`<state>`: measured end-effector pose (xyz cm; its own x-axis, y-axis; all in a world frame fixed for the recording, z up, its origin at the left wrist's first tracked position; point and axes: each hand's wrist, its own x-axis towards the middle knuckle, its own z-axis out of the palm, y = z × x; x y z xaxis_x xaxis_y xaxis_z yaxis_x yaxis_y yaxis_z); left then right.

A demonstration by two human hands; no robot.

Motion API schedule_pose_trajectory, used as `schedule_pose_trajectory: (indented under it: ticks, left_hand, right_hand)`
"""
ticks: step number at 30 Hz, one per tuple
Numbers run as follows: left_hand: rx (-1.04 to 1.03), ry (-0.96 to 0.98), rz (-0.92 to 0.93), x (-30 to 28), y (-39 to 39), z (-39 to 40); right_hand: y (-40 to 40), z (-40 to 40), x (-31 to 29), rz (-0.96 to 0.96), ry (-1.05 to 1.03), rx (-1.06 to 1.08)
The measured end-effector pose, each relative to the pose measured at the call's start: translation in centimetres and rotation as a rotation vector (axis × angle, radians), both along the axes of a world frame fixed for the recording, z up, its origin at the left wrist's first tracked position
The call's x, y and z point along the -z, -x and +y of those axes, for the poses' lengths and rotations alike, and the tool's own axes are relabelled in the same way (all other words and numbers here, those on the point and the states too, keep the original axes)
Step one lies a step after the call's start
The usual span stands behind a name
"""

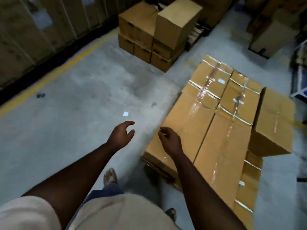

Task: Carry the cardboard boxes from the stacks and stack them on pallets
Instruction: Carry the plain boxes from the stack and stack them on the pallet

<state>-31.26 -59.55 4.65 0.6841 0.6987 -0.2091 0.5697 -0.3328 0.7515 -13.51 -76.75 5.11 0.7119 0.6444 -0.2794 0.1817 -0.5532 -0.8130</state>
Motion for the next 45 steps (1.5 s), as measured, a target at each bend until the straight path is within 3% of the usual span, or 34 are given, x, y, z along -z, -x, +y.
schedule_pose_trajectory:
  ticks: [8, 16, 24, 32, 40, 45]
  left_hand:
    - [-0.092, 0.030, -0.057, -2.9, 2.6, 15.6]
    - [-0.114, -0.109, -0.133, -4.7, -6.1, 33.6]
    - [-0.050, -0.017, -0.123, -3.6, -22.8, 49.7]
    - [-0.020, 0.048, -0.138, -3.9, -38.4, 63.6]
    - [0.044, 0.153, -0.112, -0.7, -54.2, 79.6]
    - [0.177, 0.197, 0.019, -2.7, -64.8, 86.3]
  right_hand:
    - [2.4, 17.3, -2.8, 0.065, -0.090, 0.043]
    - [-6.4, 31.1, -2.6, 0.008, -0.126, 0.115]
    - [-21.2, 48.7, -1.1, 0.083, -0.169, 0.136]
    - [-37.8, 62.2, -4.3, -0.010, -0.118, 0.129]
    - [-51.3, 76.5, -2.4, 0.052, -0.070, 0.313]
    - [-58.6, 79.6, -3.1, -0.099, -0.028, 0.357]
